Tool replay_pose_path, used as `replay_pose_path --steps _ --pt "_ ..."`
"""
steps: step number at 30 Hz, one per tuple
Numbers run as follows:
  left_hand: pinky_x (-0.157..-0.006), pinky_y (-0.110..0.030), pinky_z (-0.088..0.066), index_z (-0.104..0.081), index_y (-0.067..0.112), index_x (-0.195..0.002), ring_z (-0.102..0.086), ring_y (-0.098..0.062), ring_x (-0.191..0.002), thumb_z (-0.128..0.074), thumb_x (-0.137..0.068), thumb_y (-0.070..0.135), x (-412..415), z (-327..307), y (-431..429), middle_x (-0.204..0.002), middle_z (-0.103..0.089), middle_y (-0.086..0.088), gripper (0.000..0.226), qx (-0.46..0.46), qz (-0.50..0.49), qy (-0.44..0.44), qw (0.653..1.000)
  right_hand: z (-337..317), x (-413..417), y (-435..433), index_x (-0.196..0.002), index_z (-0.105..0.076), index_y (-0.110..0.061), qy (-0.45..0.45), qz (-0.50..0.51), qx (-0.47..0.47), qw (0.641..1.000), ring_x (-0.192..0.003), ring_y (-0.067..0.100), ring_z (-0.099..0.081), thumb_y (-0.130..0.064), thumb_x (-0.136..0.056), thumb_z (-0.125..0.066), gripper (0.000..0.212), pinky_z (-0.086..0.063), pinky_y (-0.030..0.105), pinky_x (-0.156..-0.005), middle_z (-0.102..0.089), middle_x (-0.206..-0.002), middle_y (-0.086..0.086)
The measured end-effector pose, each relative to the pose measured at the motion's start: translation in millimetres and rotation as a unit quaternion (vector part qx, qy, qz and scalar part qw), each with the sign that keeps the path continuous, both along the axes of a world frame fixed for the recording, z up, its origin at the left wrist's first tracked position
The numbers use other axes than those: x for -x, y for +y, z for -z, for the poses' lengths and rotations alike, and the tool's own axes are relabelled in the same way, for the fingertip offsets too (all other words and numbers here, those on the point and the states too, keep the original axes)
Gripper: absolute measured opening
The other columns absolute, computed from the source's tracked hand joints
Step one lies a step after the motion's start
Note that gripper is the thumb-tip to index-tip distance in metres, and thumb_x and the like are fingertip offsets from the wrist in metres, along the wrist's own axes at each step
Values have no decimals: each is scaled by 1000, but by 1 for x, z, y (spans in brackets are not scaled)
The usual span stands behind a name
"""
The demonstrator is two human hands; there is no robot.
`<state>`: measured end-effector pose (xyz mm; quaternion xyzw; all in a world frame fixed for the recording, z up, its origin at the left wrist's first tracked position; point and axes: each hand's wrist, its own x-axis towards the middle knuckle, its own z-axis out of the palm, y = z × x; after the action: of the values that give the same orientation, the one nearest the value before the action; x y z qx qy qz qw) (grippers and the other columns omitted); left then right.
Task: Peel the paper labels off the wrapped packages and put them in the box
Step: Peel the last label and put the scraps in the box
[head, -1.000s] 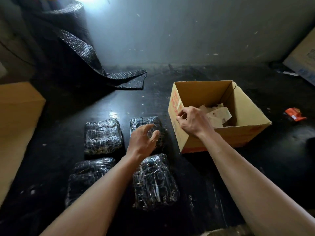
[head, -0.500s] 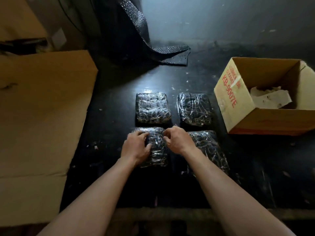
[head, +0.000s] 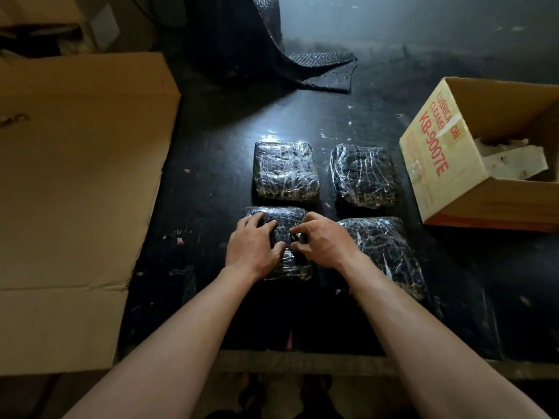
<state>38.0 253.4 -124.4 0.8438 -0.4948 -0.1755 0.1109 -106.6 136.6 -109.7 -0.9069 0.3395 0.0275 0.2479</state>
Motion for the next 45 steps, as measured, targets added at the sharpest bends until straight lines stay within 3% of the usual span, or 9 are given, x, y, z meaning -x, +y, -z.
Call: replay_pose_path --steps 14,22,33,37,41,45 --pt "-115 -46 -38 -50 29 -148 -25 -22 -148 -60 -92 57 -2 6 4 -159 -38 0 64 5 3 0 1000 7 -12 -5 -101 -78 -27 -2 -4 45 999 -91 18 -67 -38 -82 -79 21 -57 36 -75 -68 -96 -9" --pt "-114 -46 -39 -50 28 -148 -24 -22 -149 -60 -92 56 -1 6 4 -159 -37 -1 64 2 5 3 1000 13 -13 -3 -81 -74 -27 -21 75 -37 996 -87 15 -64 -28 -82 -79 5 -56 36 -77 -60 -86 -15" --pt "-115 -44 -37 -49 30 -149 -23 -21 -149 -59 -93 57 -3 4 4 -160 -36 0 63 -1 5 15 1000 17 -15 -9 -91 -71 -21 -20 103 -91 990 -91 17 -62 -29 -92 -66 10 -52 36 -82 -65 -96 -3" --pt "-115 -47 -39 -49 30 -149 -22 -21 -149 -60 -93 56 -3 3 5 -160 -35 1 63 2 0 21 1000 17 -15 -16 -90 -70 -22 -30 118 -120 985 -87 15 -65 -31 -93 -66 10 -54 36 -80 -69 -92 -4" --pt "-114 -46 -40 -49 31 -149 -22 -20 -149 -60 -93 56 -3 2 5 -161 -34 2 62 2 0 22 1000 13 -13 -22 -91 -74 -25 -36 114 -139 983 -84 11 -64 -33 -91 -70 9 -48 28 -70 -70 -89 -6" --pt "-114 -46 -39 -49 31 -149 -22 -20 -149 -60 -93 56 -3 1 5 -161 -34 2 62 0 -3 23 1000 10 -12 -22 -95 -76 -25 -37 104 -123 986 -85 9 -64 -33 -93 -68 12 -50 28 -72 -70 -92 -6"
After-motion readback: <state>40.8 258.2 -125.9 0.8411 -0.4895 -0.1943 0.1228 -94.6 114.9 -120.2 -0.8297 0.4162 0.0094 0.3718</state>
